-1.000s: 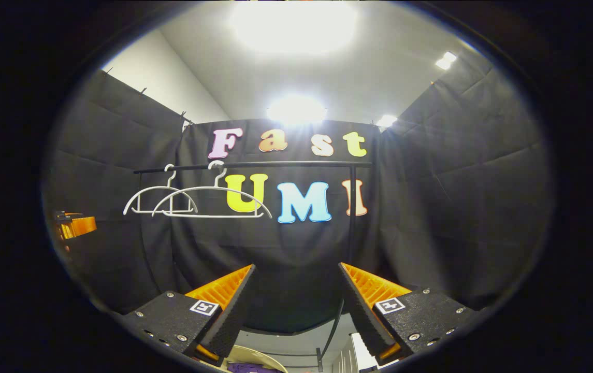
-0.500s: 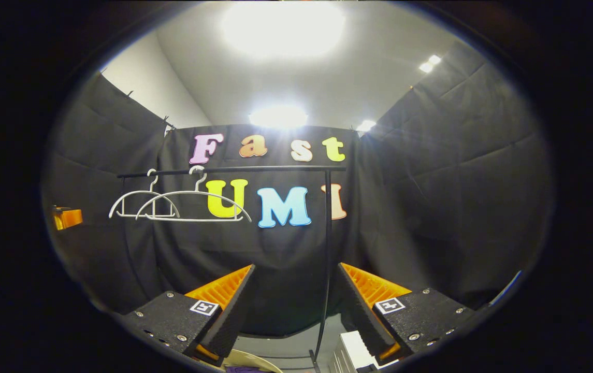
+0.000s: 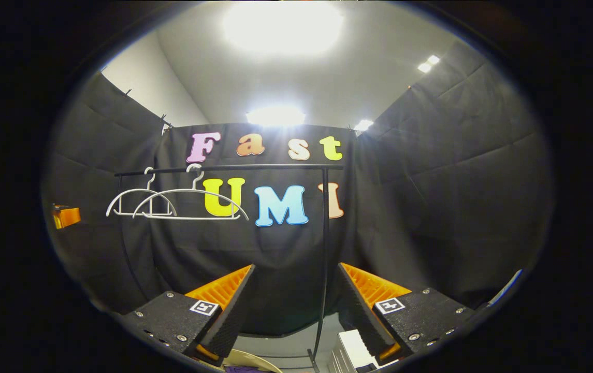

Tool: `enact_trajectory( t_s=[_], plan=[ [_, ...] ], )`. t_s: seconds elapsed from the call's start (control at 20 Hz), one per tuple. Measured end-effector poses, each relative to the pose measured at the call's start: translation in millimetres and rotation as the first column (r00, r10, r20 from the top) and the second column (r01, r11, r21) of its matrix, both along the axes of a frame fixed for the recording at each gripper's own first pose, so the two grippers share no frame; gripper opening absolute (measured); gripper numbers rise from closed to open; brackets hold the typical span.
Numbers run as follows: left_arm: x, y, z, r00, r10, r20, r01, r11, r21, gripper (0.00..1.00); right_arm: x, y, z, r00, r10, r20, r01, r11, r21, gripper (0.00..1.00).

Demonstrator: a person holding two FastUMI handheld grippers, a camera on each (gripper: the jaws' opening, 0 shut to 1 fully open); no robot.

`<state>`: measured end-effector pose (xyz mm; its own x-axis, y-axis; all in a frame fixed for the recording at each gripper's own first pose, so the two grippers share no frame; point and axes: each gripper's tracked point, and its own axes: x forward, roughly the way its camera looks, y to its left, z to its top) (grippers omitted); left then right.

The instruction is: Grasp the clothes on the hanger with both hands and then place them into the laundry hamper below.

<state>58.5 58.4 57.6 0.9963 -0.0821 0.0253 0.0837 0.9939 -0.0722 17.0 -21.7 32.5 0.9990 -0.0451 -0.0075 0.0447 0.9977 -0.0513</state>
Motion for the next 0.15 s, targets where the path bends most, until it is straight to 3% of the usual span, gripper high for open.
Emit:
enact_trajectory(
  t_s=[0.1, 0.15],
  plan=[
    [0.1, -0.1, -0.1, 1.0, 0.0, 0.0, 0.0, 1.0, 0.0, 0.93, 1.4, -0.1, 1.3, 1.0, -0.001, 0.004, 0.001, 1.0, 0.004, 0.94],
    [0.6, -0.3, 0.4, 1.0, 0.0, 0.001, 0.0, 1.0, 0.0, 0.96, 2.1, 0.1, 1.7, 1.0, -0.001, 0.005, 0.001, 1.0, 0.005, 0.94]
  ],
)
